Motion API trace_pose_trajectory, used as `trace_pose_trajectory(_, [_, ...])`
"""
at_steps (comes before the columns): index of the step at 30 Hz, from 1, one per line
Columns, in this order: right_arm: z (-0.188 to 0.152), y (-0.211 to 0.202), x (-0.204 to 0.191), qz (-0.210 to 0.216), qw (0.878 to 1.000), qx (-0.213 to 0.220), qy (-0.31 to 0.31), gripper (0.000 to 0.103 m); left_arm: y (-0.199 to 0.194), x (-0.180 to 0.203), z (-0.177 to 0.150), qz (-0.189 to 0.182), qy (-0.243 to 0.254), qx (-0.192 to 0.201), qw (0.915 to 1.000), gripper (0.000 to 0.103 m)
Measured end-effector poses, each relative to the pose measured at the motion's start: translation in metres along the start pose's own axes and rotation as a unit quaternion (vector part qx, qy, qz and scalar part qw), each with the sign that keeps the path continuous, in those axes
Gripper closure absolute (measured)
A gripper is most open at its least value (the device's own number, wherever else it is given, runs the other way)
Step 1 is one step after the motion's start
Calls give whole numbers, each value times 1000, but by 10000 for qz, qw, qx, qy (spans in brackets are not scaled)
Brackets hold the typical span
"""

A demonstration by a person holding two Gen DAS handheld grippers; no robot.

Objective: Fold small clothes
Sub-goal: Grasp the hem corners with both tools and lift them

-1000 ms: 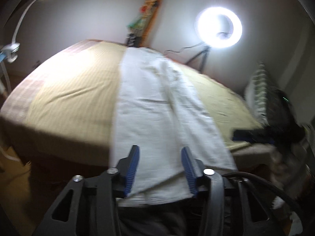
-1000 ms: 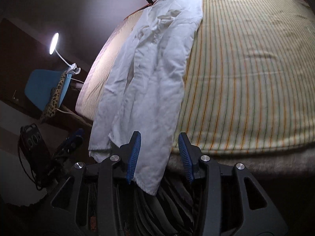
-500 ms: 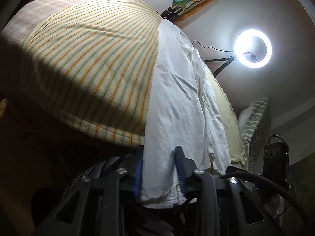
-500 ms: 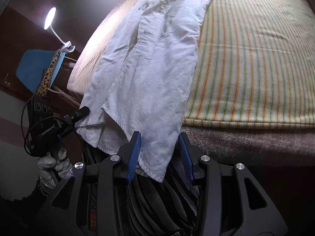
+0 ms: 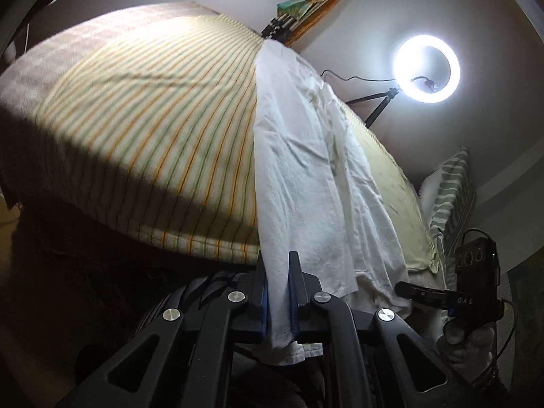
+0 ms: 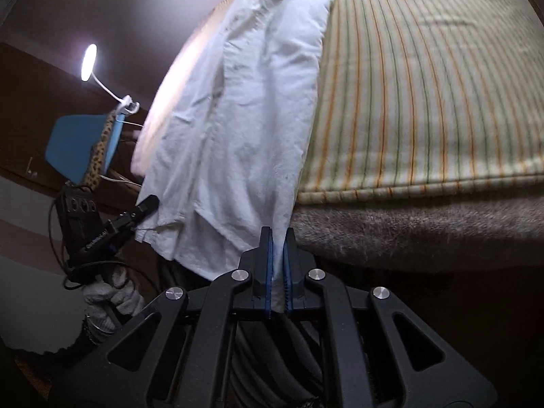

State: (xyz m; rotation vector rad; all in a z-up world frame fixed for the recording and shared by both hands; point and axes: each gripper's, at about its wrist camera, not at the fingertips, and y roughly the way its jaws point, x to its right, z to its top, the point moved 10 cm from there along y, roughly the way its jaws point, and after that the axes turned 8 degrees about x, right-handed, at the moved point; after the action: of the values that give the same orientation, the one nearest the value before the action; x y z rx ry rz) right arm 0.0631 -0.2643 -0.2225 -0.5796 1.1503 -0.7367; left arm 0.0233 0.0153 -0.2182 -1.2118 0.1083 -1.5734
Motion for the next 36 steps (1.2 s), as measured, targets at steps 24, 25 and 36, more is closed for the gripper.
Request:
trace_pose_trajectory(24, [15,-3,-4,1034,9931,189,512,71,2,6,19,-668,-323,-328,9967,84])
trace_pose_trajectory(25, [16,-1,-7,1061,9928,189,515,78,1,8,20,-690,-319,-306,9966,86])
trace_pose_trajectory(36, [20,-10,-16,1705,9810,419,828,92,-12,32,41,-1035,-307,-299,9937,95])
